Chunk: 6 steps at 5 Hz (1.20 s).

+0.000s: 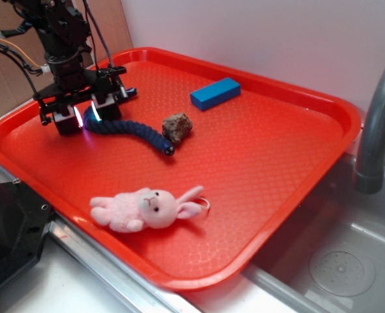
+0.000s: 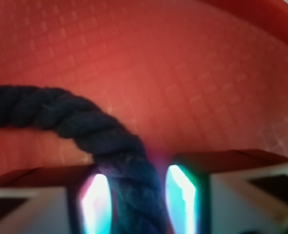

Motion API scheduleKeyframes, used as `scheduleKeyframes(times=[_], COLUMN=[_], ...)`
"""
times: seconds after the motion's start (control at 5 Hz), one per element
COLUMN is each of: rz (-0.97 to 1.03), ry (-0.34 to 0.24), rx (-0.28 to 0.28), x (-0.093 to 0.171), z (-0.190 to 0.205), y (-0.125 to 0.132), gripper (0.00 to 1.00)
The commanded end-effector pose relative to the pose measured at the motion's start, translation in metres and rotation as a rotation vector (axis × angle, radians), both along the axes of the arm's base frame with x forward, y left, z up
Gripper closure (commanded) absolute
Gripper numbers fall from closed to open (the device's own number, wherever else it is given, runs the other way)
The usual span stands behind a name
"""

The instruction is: Grab the blue rope.

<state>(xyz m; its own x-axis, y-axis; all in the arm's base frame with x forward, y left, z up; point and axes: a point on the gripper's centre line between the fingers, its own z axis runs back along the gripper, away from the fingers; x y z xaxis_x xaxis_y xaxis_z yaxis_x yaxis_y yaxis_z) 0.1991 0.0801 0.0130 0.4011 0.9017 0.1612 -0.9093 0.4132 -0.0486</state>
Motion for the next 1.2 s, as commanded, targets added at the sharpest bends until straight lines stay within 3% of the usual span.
scheduleKeyframes(times=[0.0, 0.2, 0.4, 0.8, 1.0], rz=[-0.391, -0.576, -0.696, -0.886, -0.875], ry=[0.151, 0.191, 0.129, 0.019, 0.030], rx=[-0.011, -0.053, -0.039, -0.136, -0.080], x=[-0.001, 0.006, -0.004, -0.042, -0.045], z=[0.034, 0.070, 0.115, 0.189, 0.187], y=[-0.010, -0.025, -0.043, -0.065, -0.068], gripper=[1.00, 1.00, 1.00, 1.00, 1.00])
